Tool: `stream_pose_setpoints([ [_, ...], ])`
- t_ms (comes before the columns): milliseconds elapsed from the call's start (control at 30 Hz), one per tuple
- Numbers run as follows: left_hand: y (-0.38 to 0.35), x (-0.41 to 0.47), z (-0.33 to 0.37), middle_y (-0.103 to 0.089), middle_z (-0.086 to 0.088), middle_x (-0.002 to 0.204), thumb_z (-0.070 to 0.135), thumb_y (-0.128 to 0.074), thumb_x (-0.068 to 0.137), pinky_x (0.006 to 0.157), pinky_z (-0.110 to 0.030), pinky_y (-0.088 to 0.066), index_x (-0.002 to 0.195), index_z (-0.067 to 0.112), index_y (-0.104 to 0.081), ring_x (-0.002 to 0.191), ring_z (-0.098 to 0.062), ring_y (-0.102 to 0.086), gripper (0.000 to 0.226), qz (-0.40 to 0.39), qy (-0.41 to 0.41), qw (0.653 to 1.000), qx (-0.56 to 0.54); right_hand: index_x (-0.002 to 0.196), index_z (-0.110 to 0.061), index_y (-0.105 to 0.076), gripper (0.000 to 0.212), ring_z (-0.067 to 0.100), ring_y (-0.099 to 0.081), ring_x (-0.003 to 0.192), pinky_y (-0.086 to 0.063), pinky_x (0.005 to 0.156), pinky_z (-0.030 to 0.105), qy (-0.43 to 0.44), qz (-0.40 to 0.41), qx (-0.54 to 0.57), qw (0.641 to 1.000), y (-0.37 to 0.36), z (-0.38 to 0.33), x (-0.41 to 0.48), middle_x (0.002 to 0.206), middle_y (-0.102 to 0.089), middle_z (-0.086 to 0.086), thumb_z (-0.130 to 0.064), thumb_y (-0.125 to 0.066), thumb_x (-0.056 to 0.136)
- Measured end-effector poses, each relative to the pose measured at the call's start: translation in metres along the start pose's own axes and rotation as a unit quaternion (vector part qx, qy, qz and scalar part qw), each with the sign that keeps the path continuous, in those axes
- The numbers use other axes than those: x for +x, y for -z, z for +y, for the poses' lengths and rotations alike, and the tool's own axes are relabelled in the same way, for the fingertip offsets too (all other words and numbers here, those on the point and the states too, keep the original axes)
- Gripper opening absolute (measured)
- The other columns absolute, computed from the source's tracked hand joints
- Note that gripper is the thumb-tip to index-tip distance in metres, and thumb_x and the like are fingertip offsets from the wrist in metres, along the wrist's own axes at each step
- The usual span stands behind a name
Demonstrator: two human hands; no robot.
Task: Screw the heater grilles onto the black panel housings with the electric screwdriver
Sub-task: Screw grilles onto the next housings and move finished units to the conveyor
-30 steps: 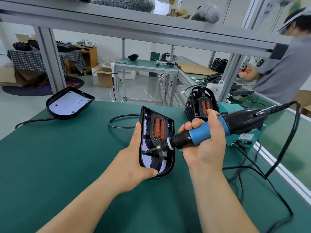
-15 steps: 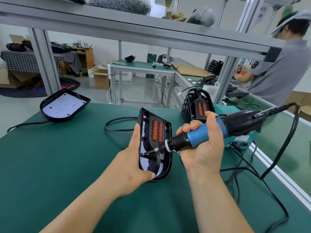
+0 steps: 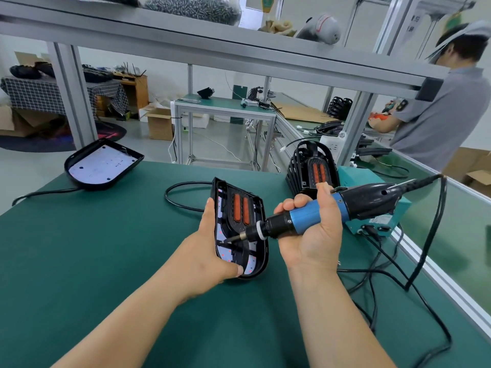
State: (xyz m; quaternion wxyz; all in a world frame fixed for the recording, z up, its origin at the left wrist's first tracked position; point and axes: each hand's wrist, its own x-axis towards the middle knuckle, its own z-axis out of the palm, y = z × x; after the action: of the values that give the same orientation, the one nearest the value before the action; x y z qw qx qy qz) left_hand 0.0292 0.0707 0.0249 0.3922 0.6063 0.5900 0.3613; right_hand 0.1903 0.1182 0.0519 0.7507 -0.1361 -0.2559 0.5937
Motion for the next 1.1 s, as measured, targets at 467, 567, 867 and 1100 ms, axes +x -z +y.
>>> stream_pose_setpoints([
  [467, 0.007, 0.006, -0.009, -0.074, 0.008, 0.101, 0.023, -0.079, 0.059, 0.072, -0.031, -0.059, 0.149, 0.052, -0.008, 0.086, -0.016, -0.067, 0.118, -0.044, 0.03, 0.995, -0.081, 0.084, -0.025, -0.058, 0.013, 0.017, -0.053, 0.051, -0.052, 0.059, 0.029, -0.005, 0.008, -0.022, 1.0, 0.003, 0.013, 0.001, 0.059, -0.051, 0.0, -0.027, -0.07, 0.08],
  [567, 0.009, 0.009, -0.013, -0.074, 0.009, 0.101, 0.026, -0.08, 0.056, 0.073, -0.029, -0.053, 0.15, 0.048, -0.011, 0.082, -0.016, -0.065, 0.118, -0.045, 0.018, 0.996, -0.075, 0.083, -0.024, -0.058, 0.014, 0.019, -0.053, 0.053, -0.052, 0.06, 0.03, -0.005, 0.01, -0.038, 0.999, 0.0, 0.012, 0.001, 0.06, -0.051, 0.001, -0.027, -0.071, 0.078],
  [867, 0.014, 0.012, -0.019, -0.072, 0.009, 0.116, 0.023, -0.079, 0.054, 0.097, -0.036, -0.053, 0.133, 0.057, -0.032, 0.107, -0.017, -0.068, 0.098, -0.077, -0.022, 0.989, -0.122, 0.076, -0.022, -0.062, 0.01, 0.023, -0.048, 0.056, -0.05, 0.058, 0.033, 0.019, -0.031, -0.091, 0.995, -0.019, 0.014, -0.001, 0.061, -0.049, 0.006, -0.02, -0.071, 0.076],
  [1100, 0.016, 0.012, -0.021, -0.072, 0.007, 0.115, 0.022, -0.079, 0.054, 0.09, -0.034, -0.054, 0.136, 0.05, -0.033, 0.106, -0.018, -0.068, 0.098, -0.083, -0.019, 0.988, -0.127, 0.074, -0.023, -0.063, 0.01, 0.023, -0.048, 0.052, -0.047, 0.059, 0.034, 0.029, -0.033, -0.121, 0.992, -0.027, 0.017, 0.0, 0.06, -0.048, 0.008, -0.018, -0.071, 0.075],
])
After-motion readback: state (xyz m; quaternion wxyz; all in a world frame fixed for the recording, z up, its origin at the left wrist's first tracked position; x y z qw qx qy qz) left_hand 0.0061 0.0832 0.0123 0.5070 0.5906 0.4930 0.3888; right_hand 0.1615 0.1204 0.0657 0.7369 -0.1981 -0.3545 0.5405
